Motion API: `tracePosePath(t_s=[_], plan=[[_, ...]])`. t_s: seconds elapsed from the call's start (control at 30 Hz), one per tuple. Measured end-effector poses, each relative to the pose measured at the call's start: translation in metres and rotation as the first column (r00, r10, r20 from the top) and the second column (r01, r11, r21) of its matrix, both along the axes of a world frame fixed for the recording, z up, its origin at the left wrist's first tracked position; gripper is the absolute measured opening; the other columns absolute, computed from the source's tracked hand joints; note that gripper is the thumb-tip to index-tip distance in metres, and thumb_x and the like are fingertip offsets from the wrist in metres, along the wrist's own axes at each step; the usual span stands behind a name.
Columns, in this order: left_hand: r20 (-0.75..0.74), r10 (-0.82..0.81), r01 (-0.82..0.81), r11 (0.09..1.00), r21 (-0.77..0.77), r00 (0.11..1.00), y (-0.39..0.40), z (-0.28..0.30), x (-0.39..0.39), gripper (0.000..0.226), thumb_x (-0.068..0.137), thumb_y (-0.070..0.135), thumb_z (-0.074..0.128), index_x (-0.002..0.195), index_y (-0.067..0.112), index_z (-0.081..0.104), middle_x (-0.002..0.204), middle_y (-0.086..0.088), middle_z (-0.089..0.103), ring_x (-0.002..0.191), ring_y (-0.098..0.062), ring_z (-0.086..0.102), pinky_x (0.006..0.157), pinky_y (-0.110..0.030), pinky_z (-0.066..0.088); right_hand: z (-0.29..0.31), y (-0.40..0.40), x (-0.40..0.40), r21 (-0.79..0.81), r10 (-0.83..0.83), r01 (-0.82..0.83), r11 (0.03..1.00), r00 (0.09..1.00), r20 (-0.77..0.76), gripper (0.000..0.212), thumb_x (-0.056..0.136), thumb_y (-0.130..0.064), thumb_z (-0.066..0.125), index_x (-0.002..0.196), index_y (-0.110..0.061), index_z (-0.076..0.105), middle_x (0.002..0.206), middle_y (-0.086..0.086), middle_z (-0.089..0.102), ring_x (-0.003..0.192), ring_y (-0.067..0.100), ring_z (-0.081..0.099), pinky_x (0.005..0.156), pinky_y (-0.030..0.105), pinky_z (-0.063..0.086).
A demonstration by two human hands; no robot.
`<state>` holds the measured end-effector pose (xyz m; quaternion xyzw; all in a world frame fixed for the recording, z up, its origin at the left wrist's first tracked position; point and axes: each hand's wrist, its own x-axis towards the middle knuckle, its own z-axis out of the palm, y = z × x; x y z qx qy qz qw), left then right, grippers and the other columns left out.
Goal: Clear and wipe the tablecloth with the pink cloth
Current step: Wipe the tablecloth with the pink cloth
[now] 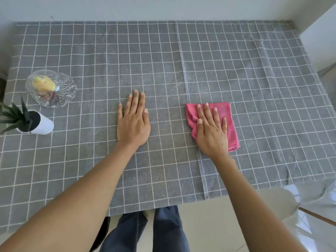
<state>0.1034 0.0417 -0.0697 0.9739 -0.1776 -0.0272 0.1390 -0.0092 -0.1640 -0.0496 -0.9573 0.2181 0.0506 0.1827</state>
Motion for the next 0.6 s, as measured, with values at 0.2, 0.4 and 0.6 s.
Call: tracePosePath(t_s=[0.2,0.4,0.6], plan=[[0.020,0.015,-0.015,1.000,0.007,1.000,-0.002,-0.001,0.000,0.053,0.103,0.030,0.016,0.153,0.021,0.004,0.161,0.002,0.001,0.148,-0.013,-0.001,0.120,-0.043,-0.002,0.005,0.042,-0.005,0.042,-0.028,0.029,0.999,0.999,-0.029,0.053,0.097,-0.047,0.002,0.150,-0.044,0.000,0.157,-0.018,-0.013,0.144,0.010,-0.019,0.112,0.039,-0.023],[0.031,0.002,-0.002,1.000,0.004,1.000,-0.001,0.000,0.000,0.053,0.102,0.031,0.015,0.153,0.021,0.007,0.161,0.001,0.004,0.148,-0.014,0.001,0.120,-0.044,0.001,0.006,0.068,-0.038,0.029,0.178,-0.177,0.984,0.984,-0.015,0.049,0.098,-0.048,0.000,0.147,-0.051,-0.003,0.156,-0.022,-0.013,0.145,0.008,-0.019,0.115,0.037,-0.021],[0.020,-0.004,0.004,1.000,-0.002,1.000,0.000,-0.002,0.001,0.052,0.102,0.031,0.014,0.153,0.021,0.005,0.161,0.001,0.002,0.148,-0.014,-0.001,0.120,-0.043,-0.001,0.002,0.028,-0.026,-0.001,-0.107,0.107,0.994,0.994,-0.018,0.048,0.102,-0.043,0.008,0.150,-0.044,0.001,0.160,-0.016,-0.008,0.148,0.013,-0.012,0.115,0.041,-0.018]])
